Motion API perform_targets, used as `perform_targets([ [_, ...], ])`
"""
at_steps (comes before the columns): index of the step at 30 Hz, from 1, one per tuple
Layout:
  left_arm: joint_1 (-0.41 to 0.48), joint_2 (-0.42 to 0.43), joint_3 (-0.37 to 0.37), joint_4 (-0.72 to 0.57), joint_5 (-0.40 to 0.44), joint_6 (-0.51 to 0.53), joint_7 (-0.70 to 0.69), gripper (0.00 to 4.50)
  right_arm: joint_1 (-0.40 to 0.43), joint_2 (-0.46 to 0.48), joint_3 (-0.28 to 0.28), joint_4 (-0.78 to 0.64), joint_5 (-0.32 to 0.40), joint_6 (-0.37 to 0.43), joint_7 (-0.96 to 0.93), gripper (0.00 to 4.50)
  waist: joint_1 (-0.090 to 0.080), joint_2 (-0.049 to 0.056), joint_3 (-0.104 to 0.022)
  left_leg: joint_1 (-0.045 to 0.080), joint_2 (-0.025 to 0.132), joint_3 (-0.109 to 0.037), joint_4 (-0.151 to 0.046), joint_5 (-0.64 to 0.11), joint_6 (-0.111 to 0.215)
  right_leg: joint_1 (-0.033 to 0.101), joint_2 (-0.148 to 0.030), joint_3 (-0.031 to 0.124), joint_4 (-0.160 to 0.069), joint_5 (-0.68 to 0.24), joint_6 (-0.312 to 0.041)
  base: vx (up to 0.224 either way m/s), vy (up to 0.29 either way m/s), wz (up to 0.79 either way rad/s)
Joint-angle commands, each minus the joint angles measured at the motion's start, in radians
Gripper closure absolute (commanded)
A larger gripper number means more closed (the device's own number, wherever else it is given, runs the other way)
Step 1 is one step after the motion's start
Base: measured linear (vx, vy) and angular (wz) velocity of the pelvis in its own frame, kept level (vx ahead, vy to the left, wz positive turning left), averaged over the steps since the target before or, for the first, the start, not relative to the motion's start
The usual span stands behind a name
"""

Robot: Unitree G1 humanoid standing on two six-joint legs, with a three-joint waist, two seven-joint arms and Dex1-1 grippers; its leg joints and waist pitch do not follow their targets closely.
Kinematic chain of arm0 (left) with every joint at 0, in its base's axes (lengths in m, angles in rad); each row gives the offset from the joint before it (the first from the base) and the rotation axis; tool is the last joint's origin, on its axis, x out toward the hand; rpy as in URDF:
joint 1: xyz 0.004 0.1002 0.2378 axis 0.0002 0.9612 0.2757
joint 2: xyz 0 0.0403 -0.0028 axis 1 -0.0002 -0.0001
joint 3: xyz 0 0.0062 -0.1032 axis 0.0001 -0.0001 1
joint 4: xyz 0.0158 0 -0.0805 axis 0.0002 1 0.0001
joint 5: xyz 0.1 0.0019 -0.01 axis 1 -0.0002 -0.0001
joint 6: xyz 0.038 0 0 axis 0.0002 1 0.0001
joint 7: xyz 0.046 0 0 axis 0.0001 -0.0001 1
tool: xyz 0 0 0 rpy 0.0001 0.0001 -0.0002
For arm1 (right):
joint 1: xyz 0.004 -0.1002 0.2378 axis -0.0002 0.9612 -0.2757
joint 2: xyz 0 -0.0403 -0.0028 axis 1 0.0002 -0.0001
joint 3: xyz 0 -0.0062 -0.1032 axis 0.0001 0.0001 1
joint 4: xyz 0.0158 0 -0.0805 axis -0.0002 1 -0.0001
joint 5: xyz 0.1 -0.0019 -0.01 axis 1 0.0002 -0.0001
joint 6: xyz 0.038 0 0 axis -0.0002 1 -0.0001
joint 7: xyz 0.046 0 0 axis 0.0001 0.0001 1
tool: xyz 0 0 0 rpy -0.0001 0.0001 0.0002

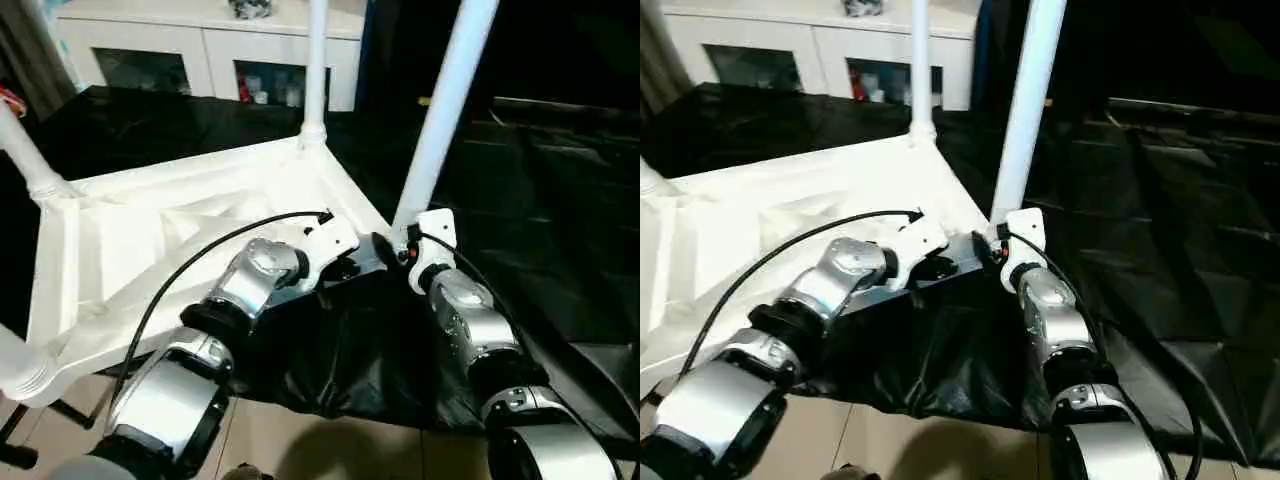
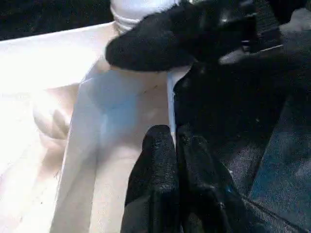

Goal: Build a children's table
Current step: Rotate leg to tighten

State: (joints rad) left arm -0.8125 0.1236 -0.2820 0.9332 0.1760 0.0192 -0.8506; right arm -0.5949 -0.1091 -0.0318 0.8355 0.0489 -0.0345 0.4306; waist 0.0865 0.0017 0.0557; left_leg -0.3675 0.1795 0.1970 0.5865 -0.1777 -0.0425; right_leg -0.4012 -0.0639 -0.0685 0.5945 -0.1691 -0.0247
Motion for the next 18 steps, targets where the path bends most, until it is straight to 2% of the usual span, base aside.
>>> perform_targets([
  [1, 0.019, -0.009, -0.034, -0.067, -0.025, -0.042, -0.096, 4.5, 0.012, 0.012, 0.094, -0.031, 0.011, 0.0, 0.176, 0.61, 0.005, -0.006, -0.071, 0.009, 0.055, -0.029, -0.066, -0.196, 0.058, 0.056, -0.099, 0.052, -0.068, -0.195, -0.222, 0.0, 0.0, 0.0],
  [3, 0.033, 0.01, -0.034, -0.087, -0.035, -0.051, -0.144, 4.5, 0.024, -0.013, 0.108, -0.057, 0.018, 0.0, 0.258, 0.61, 0.009, -0.005, -0.071, 0.008, 0.057, -0.026, -0.062, -0.159, 0.084, 0.057, -0.097, 0.051, -0.062, -0.132, -0.244, 0.0, 0.0, 0.0],
  [5, 0.038, 0.018, -0.035, -0.094, -0.039, -0.058, -0.163, 4.5, 0.029, -0.024, 0.114, -0.067, 0.02, -0.003, 0.288, 0.61, 0.013, -0.003, -0.07, 0.008, 0.06, -0.024, -0.062, -0.157, 0.089, 0.056, -0.094, 0.049, -0.062, -0.131, -0.247, 0.0, 0.0, 0.0],
  [6, 0.047, 0.034, -0.037, -0.107, -0.047, -0.072, -0.198, 4.5, 0.04, -0.044, 0.126, -0.09, 0.027, -0.002, 0.352, 0.61, 0.013, -0.002, -0.07, 0.008, 0.062, -0.024, -0.063, -0.164, 0.087, 0.055, -0.095, 0.049, -0.061, -0.139, -0.248, 0.0, 0.0, 0.0],
  [7, 0.054, 0.046, -0.038, -0.115, -0.054, -0.084, -0.229, 4.5, 0.048, -0.062, 0.134, -0.106, 0.031, -0.006, 0.403, 0.61, 0.017, -0.008, -0.067, 0.008, 0.062, -0.024, -0.063, -0.18, 0.085, 0.056, -0.095, 0.047, -0.065, -0.172, -0.242, 0.0, 0.0, 0.0],
  [9, 0.062, 0.063, -0.037, -0.128, -0.066, -0.094, -0.271, 4.5, 0.062, -0.089, 0.149, -0.132, 0.041, -0.005, 0.482, 0.61, 0.018, -0.003, -0.065, 0.013, 0.064, -0.024, -0.066, -0.211, 0.072, 0.05, -0.096, 0.049, -0.07, -0.228, -0.232, 0.0, 0.0, 0.0],
  [11, 0.075, 0.093, -0.031, -0.158, -0.093, -0.087, -0.333, 4.5, 0.092, -0.138, 0.181, -0.188, 0.058, 0.0, 0.602, 0.61, 0.024, -0.01, -0.061, 0.014, 0.065, -0.025, -0.068, -0.248, 0.057, 0.051, -0.098, 0.049, -0.079, -0.322, -0.201, 0.0, 0.0, 0.0],
  [13, 0.083, 0.111, -0.029, -0.181, -0.107, -0.081, -0.369, 4.5, 0.111, -0.167, 0.197, -0.223, 0.065, 0.004, 0.672, 0.61, 0.026, -0.007, -0.062, 0.016, 0.069, -0.026, -0.07, -0.246, 0.057, 0.046, -0.098, 0.051, -0.077, -0.32, -0.198, 0.0, 0.0, 0.0],
  [15, 0.087, 0.124, -0.026, -0.19, -0.113, -0.079, -0.39, 4.5, 0.125, -0.188, 0.212, -0.246, 0.066, -0.001, 0.709, 0.61, 0.03, -0.009, -0.062, 0.016, 0.067, -0.026, -0.07, -0.239, 0.056, 0.045, -0.097, 0.051, -0.076, -0.315, -0.197, 0.0, 0.0, 0.0],
  [16, 0.088, 0.128, -0.025, -0.192, -0.115, -0.08, -0.397, 4.5, 0.13, -0.195, 0.217, -0.254, 0.066, -0.002, 0.721, 0.86, 0.031, -0.009, -0.062, 0.016, 0.068, -0.026, -0.07, -0.235, 0.056, 0.044, -0.097, 0.052, -0.076, -0.31, -0.198, 0.0, 0.0, 0.0],
  [18, 0.095, 0.153, -0.017, -0.209, -0.128, -0.074, -0.445, 4.5, 0.154, -0.224, 0.229, -0.304, 0.088, 0.02, 0.795, 0.92, 0.033, -0.01, -0.063, 0.015, 0.066, -0.025, -0.069, -0.223, 0.057, 0.046, -0.097, 0.052, -0.076, -0.297, -0.2, 0.0, 0.0, 0.0],
])
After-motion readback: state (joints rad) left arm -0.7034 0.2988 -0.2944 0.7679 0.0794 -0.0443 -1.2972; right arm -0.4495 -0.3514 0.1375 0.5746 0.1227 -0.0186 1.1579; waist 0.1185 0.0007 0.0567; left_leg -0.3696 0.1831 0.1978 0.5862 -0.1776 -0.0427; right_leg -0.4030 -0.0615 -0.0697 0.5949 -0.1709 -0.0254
